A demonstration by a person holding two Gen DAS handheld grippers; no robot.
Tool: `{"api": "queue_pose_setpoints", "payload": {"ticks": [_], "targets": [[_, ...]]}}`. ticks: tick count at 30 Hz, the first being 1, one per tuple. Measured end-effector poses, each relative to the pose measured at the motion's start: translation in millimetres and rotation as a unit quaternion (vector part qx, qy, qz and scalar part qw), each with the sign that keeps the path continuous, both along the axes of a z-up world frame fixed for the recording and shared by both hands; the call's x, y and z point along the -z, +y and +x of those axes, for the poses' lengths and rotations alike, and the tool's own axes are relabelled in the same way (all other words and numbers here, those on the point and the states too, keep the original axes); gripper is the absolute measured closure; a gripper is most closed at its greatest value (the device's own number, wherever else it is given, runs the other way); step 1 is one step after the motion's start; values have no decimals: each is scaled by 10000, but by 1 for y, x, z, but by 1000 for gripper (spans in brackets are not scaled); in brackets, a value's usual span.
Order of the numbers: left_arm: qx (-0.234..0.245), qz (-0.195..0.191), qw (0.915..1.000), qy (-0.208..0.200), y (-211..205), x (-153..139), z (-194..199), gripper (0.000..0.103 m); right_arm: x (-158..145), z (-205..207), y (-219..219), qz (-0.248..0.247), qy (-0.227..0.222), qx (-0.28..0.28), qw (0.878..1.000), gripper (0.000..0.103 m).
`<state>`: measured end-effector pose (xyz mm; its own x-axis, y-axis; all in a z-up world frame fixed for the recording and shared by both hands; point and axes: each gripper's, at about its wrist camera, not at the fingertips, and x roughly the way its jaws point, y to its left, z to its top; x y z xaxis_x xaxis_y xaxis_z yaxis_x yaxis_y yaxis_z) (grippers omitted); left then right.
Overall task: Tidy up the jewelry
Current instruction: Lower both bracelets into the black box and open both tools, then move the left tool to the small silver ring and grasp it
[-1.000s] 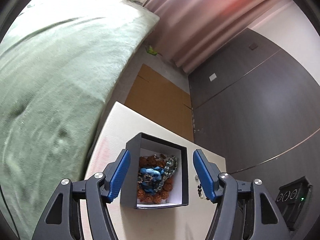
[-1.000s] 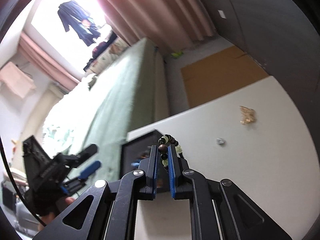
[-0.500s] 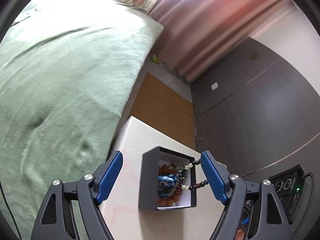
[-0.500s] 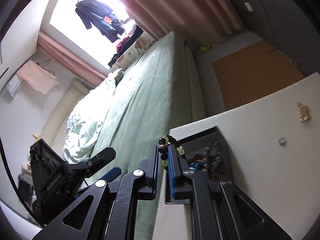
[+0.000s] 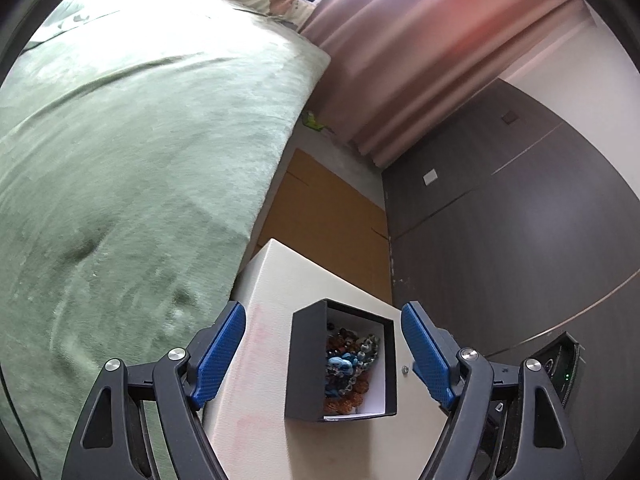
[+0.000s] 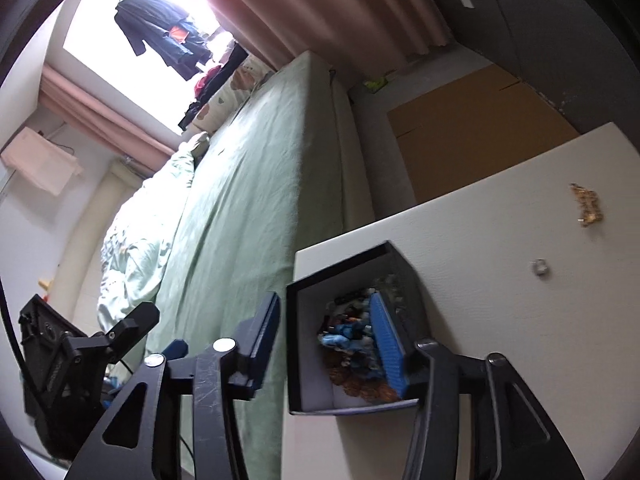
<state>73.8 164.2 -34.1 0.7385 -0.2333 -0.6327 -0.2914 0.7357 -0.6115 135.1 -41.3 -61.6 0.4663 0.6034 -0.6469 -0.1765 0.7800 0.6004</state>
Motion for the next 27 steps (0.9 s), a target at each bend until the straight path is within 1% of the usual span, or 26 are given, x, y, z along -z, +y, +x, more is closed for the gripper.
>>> {"api": "queue_pose_setpoints", "payload": {"ticks": [1,2,6,11,13,16,18,20,22,23,24,26,27], "targets": [[27,26,10000,3,-2,0,0,23,0,-1,-6,-14,13,44,10000,40],[53,52,10000,3,-5,-1,1,23,0,-2,-11,-11,21,87,10000,39],[170,148,9997,12,-18,-2,4,22,-3,-7,-34,-109,63,281,9995,38],[386,340,9987,-34,-42,-5,8,16,-11,-9,-63,-279,50,551,9981,37],[460,421,9980,-49,-51,-6,9,14,-12,-8,-74,-308,69,659,9973,27],[601,490,9970,-70,-67,-6,11,13,-16,-9,-90,-344,66,800,9962,24],[702,543,9960,-80,-78,-6,14,11,-17,-10,-99,-367,101,786,9962,24],[741,613,9953,-72,-87,-6,16,6,-17,-13,-108,-419,134,815,9957,19],[777,622,9950,-118,-99,-7,17,5,-18,-15,-117,-456,236,900,9946,9],[797,623,9948,-125,-102,-8,17,5,-20,-16,-122,-426,278,928,9944,9],[830,633,9944,-142,-108,-9,18,5,-21,-18,-124,-422,246,926,9945,8],[897,679,9935,-175,-118,-10,19,4,-23,-23,-134,-577,94,935,9939,2],[944,704,9929,-185,-124,-10,19,3,-21,-24,-139,-644,95,986,9930,0]]}}
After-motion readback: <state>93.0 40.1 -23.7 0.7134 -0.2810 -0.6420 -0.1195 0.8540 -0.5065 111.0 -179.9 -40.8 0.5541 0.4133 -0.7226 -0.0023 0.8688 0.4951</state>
